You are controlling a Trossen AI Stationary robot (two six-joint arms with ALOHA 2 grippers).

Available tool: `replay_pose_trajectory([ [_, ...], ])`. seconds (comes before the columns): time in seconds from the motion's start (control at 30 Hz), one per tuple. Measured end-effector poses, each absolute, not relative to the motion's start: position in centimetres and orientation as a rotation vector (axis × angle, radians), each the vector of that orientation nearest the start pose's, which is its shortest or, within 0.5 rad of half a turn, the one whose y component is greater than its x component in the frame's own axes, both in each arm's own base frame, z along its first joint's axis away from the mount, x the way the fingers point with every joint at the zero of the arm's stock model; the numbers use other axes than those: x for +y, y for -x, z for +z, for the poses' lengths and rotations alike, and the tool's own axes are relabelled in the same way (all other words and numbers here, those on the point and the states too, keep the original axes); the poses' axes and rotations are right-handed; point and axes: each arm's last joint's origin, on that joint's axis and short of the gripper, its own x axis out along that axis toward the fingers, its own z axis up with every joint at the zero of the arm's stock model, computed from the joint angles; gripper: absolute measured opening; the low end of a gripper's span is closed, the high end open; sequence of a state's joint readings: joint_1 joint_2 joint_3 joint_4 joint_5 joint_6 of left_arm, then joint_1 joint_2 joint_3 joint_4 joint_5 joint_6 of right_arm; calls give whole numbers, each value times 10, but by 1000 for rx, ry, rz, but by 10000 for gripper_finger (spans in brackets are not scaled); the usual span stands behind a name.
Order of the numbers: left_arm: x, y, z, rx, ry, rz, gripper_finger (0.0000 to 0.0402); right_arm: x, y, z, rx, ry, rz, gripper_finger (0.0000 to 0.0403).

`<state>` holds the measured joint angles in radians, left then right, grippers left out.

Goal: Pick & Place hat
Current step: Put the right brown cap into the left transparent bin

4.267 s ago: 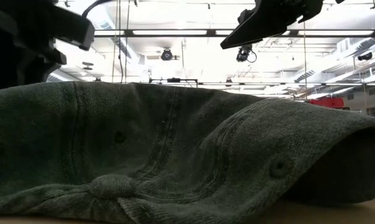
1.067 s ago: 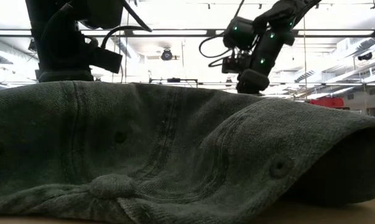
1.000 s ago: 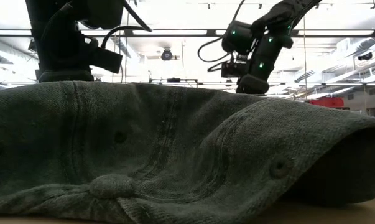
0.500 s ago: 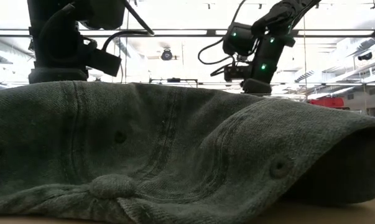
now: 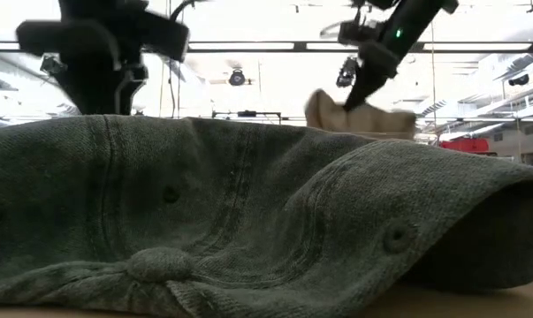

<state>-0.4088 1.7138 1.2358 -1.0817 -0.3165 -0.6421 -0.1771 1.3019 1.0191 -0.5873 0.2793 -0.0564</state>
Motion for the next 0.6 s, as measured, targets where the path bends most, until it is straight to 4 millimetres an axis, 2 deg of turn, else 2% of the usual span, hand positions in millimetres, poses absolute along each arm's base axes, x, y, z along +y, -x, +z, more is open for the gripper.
replay_pose_trajectory([
  [0.17,-107,-284,239,1324,-29,574,192,-44,-254,308,624,122,-427,2],
  [0.33,-102,-273,271,1256,-126,801,192,-42,-271,331,328,118,-424,2],
  [0.4,-100,-270,282,1191,-133,864,193,-43,-283,330,262,101,-431,2],
  [0.6,-92,-261,302,1108,-102,857,193,-58,-324,313,80,30,-471,2],
])
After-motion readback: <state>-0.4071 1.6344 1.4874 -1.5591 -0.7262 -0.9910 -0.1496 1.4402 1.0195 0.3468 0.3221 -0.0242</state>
